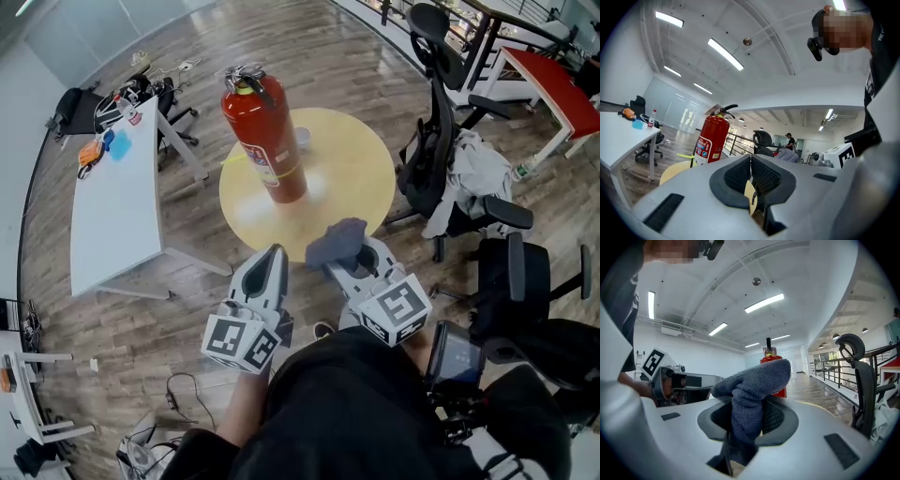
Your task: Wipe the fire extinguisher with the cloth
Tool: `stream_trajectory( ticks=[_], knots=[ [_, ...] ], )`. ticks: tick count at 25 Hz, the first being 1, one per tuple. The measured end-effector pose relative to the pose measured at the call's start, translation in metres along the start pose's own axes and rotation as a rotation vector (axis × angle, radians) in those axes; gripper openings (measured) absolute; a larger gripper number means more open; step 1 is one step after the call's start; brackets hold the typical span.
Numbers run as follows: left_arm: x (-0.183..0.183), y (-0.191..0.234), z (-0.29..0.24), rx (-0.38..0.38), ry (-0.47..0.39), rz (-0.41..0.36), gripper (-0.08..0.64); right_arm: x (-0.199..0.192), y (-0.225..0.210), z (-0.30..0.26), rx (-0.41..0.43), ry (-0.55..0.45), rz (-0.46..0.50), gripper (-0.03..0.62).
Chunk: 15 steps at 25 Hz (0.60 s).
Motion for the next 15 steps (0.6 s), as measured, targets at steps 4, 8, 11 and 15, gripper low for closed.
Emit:
stream_trajectory(
  ticks=[4,8,11,15],
  knots=[
    [-0.001,-0.003,-0.003,-0.012,0.003,0.000,0.023,0.000,-0.002,0.002,-0.007,0.003,-0.002,0.114],
    [0.001,-0.002,-0.007,-0.017,0.003,-0.004,0.023,-0.002,-0.002,0.000,-0.008,0.009,0.004,0.114],
    [0.001,0.000,-0.010,-0.023,0.007,-0.002,0.023,-0.003,-0.002,-0.003,-0.006,0.008,0.008,0.114],
    [0.000,0.002,-0.014,-0.031,0.008,-0.005,0.023,-0.004,-0.001,-0.006,-0.003,0.009,0.031,0.114]
  ],
)
Point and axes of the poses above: the fingertips, and each gripper's own axes: z backward along the fingers, y to its left, x out of its top, the point moved 3 cm from there along z, backward along the fingers, and after that the axes turned 7 degrees about -x, right-handed, at the moved point
